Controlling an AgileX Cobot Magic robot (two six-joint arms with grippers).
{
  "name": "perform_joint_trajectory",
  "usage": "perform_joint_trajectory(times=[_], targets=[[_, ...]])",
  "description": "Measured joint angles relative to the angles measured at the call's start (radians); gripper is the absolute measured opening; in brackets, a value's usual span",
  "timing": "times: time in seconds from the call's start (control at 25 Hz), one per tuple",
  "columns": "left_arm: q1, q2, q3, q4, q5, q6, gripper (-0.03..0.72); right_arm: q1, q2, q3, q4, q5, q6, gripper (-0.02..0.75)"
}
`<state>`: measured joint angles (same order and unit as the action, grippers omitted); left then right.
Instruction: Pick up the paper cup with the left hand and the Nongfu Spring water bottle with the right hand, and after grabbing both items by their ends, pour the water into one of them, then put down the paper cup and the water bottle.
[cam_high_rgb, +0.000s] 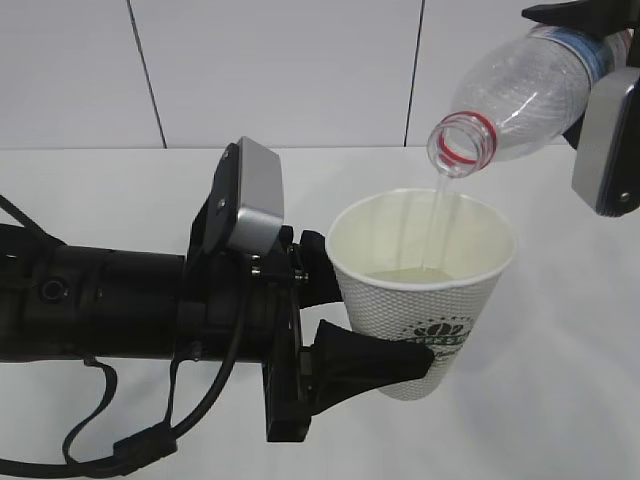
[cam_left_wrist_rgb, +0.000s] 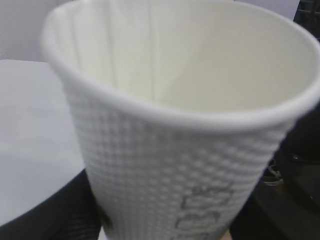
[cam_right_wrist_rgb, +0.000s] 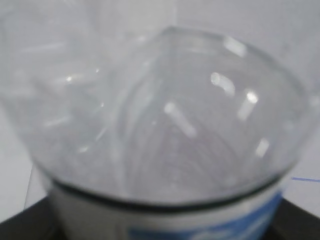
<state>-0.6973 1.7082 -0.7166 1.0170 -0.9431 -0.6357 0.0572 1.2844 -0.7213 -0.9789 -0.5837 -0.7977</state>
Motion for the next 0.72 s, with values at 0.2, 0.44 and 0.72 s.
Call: perform_joint_trajectory(times=[0.2,0.44,0.72], targets=[[0.0,0.0,0.0,0.011,0.0,0.0,0.503,0.0,0.0,0.0,0.0,0.0,-0.006,0.48],[0.0,0.0,0.0,0.016,0.0,0.0,0.503,0.0,0.0,0.0,0.0,0.0,-0.01,0.48],[0.0,0.0,0.0,0.021,0.0,0.0,0.503,0.0,0.0,0.0,0.0,0.0,-0.012,0.48]])
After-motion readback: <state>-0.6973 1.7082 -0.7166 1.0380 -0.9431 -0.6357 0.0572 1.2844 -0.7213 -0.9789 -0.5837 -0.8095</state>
